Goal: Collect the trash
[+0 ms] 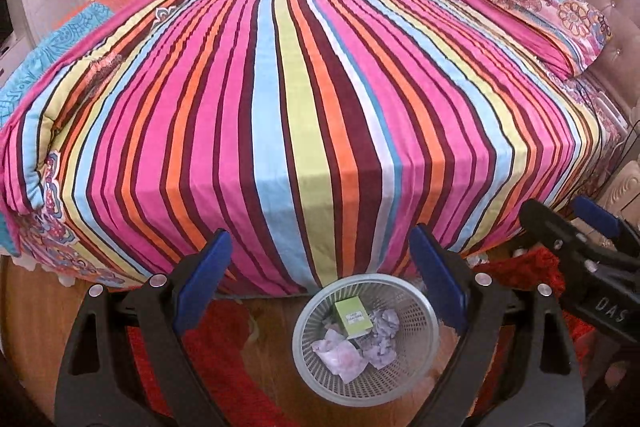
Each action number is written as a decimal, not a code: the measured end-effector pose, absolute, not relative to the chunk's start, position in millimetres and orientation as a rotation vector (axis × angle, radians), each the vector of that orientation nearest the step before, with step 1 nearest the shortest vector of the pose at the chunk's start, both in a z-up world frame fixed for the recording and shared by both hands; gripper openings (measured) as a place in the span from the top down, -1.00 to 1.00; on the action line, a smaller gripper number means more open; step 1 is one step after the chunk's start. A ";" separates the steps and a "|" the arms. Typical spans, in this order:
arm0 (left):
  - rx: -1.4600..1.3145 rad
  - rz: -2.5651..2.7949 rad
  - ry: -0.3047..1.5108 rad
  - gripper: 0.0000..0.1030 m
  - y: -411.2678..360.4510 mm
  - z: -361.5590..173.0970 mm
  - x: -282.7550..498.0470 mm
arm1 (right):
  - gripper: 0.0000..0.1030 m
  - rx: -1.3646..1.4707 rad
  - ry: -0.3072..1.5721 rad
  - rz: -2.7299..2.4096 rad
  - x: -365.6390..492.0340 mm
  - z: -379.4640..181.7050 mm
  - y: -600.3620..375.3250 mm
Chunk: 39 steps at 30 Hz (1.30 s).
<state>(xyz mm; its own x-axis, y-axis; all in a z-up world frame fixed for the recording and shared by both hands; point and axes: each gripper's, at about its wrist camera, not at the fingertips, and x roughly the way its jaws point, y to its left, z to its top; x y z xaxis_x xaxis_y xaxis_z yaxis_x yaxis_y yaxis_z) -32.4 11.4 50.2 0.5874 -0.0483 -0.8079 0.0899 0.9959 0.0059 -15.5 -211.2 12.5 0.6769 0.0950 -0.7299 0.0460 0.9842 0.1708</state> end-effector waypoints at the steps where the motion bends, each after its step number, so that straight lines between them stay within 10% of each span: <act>1: 0.048 -0.081 0.936 -0.70 11.4 52.2 -32.4 | -0.85 0.181 0.828 0.028 -15.7 12.5 -211.3; 39: 0.006 -0.110 0.946 -0.70 14.4 52.6 -26.2 | -0.85 0.153 0.829 0.024 -16.1 10.5 -209.2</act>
